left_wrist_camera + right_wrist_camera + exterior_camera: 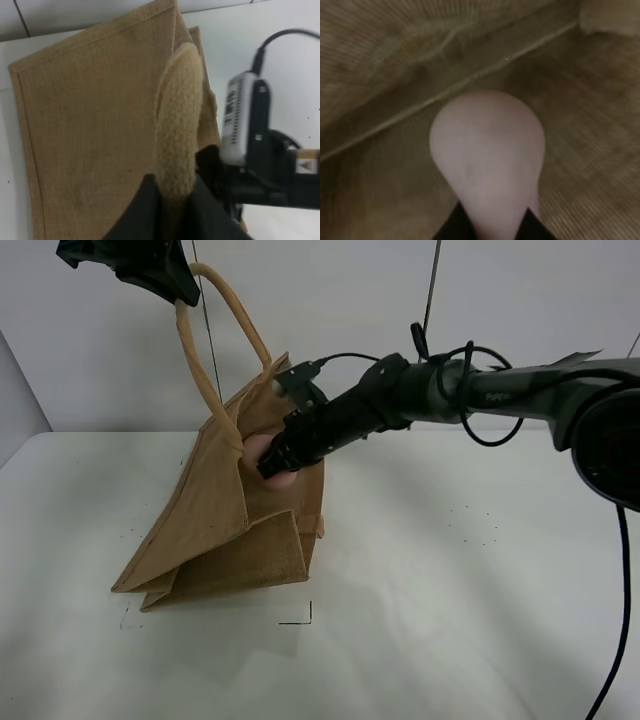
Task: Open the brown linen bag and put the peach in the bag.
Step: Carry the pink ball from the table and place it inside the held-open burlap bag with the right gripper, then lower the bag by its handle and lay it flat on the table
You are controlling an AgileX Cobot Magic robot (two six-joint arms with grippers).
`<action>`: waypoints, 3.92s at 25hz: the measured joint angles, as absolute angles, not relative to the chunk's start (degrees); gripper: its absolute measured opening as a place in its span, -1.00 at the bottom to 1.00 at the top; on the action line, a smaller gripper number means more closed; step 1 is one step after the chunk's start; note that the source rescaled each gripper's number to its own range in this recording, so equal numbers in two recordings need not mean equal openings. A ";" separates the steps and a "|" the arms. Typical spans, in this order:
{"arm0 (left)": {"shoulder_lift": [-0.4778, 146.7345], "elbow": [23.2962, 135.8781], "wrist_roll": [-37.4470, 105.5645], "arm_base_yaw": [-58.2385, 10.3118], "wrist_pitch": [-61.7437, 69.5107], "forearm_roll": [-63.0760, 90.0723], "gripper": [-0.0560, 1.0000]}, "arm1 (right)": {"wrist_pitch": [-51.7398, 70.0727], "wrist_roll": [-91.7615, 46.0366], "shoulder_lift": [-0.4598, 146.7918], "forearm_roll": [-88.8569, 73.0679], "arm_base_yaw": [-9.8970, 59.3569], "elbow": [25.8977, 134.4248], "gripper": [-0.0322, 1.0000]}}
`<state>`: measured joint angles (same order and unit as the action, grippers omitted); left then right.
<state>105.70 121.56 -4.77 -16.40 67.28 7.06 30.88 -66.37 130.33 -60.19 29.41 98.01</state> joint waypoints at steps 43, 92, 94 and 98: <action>105.65 121.56 -4.77 -16.40 67.28 6.20 -0.89 | 43.37 -27.82 120.76 -26.09 27.60 98.01 1.00; 105.65 121.56 -4.77 -16.40 67.28 6.20 -0.89 | 69.36 -6.55 94.59 -4.26 0.78 77.77 1.00; 105.65 121.56 -4.77 -16.40 67.28 6.20 -0.89 | 69.41 -6.55 86.48 -4.26 0.78 70.08 1.00; 105.65 121.56 -4.77 -16.40 67.28 6.20 -0.89 | 69.53 -6.55 70.51 -4.13 0.78 57.09 1.00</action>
